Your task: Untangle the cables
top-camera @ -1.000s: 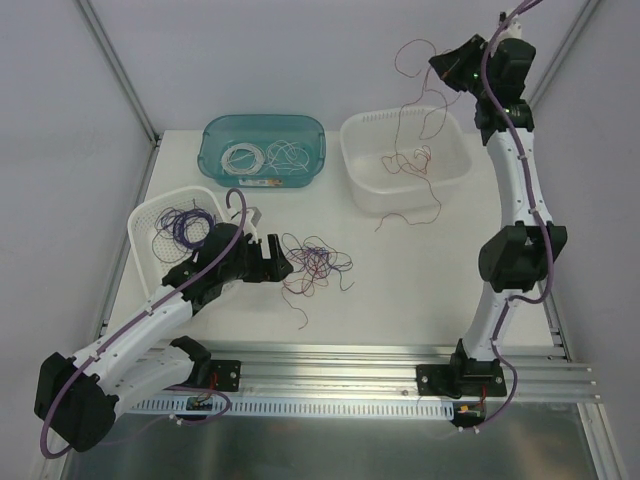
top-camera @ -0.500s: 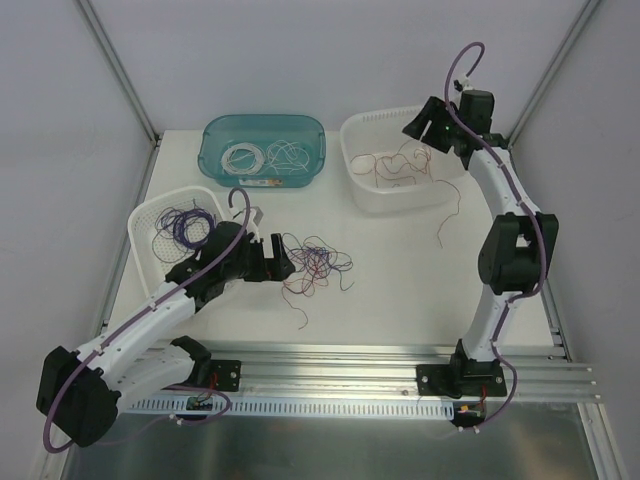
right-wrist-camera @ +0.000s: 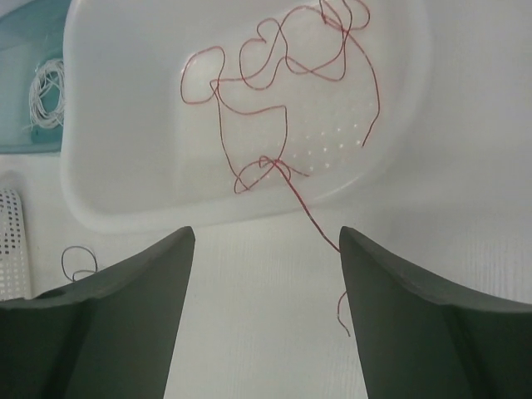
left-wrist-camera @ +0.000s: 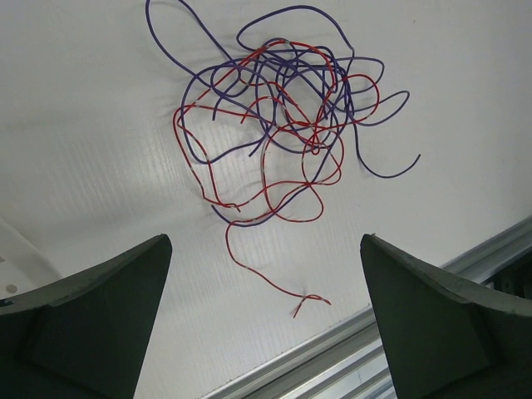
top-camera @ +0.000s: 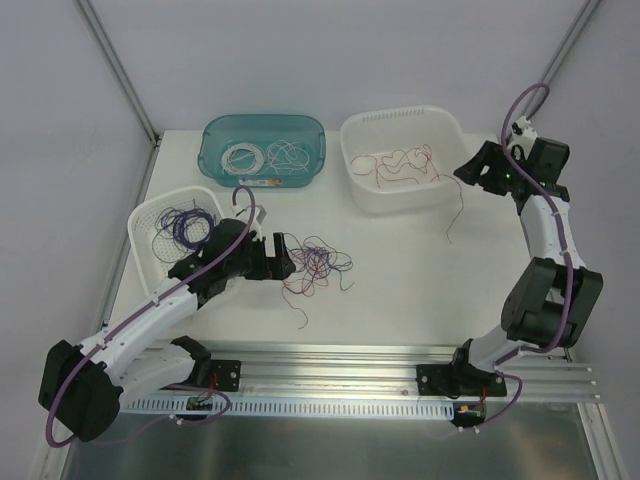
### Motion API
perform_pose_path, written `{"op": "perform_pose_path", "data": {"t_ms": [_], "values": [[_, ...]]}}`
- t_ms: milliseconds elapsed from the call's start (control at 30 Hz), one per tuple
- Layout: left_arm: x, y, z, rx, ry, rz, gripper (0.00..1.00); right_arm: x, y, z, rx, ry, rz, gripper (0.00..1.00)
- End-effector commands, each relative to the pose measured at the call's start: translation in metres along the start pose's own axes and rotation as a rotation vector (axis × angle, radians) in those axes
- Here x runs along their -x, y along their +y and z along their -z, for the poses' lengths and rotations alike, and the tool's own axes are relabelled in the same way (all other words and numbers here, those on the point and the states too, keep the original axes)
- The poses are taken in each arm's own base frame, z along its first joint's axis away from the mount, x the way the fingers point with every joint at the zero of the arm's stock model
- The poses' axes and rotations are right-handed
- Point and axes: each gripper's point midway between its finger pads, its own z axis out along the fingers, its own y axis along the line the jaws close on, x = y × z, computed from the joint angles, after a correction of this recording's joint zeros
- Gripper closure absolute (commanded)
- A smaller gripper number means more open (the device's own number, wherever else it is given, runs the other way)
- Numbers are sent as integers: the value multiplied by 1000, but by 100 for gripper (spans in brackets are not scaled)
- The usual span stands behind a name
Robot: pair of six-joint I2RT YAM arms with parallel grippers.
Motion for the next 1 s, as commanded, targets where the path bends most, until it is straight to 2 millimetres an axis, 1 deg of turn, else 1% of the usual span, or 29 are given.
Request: {"op": "perform_pose_path", "data": {"t_ms": [0,33,133,167,300,367,400,500,533,567,600,633,667,700,733,767,800,833,867,900,933,967], "values": [[17,-5,4,-8,-35,-28,1,-13,-5,-3,117,19,69,26],[17,-5,5,-8,-37,-30,1,-18,-13,-6,140,36,51,26],[17,-4,5,-1,-41,-28,1,-24,-19,-12,182,57,49,27],[17,-4,5,-1,-41,-26,1,-29,-24,-18,184,74,50,27],[16,-1,4,10,-42,-11,1,-44,-28,-31,229,113,20,28],[14,-1,3,12,-36,-2,1,-51,-29,-37,243,129,11,30],[13,0,2,14,-34,2,1,-59,-29,-41,253,148,-2,32],[13,-1,1,16,-28,12,1,-67,-27,-44,278,168,-19,42],[13,-1,0,19,-23,15,1,-68,-24,-44,288,171,-20,56],[13,-2,0,14,-22,17,1,-69,-21,-42,295,172,-22,66],[12,-1,-1,17,-15,18,1,-65,-14,-37,304,162,-11,75],[12,-2,-2,16,-12,21,1,-63,-10,-35,305,158,-2,90],[12,-2,-2,18,-12,24,1,-60,-6,-31,307,153,7,98],[11,-2,-3,16,-6,25,1,-56,-1,-28,312,145,19,99],[10,-1,-5,20,1,27,1,-42,15,-21,337,123,55,99],[10,-2,-5,15,5,27,1,-39,23,-15,349,127,58,99],[9,-2,-7,18,13,28,1,-33,37,-12,374,125,76,99],[8,-2,-7,14,16,28,1,-24,49,-5,386,115,91,99],[9,-3,-8,12,18,27,1,-8,62,2,395,103,105,99],[8,-3,-9,14,25,26,1,-2,75,4,398,104,116,99],[8,-3,-10,16,28,26,1,2,83,6,396,117,77,99],[8,-3,-10,17,29,26,1,23,98,10,413,83,95,99]]}}
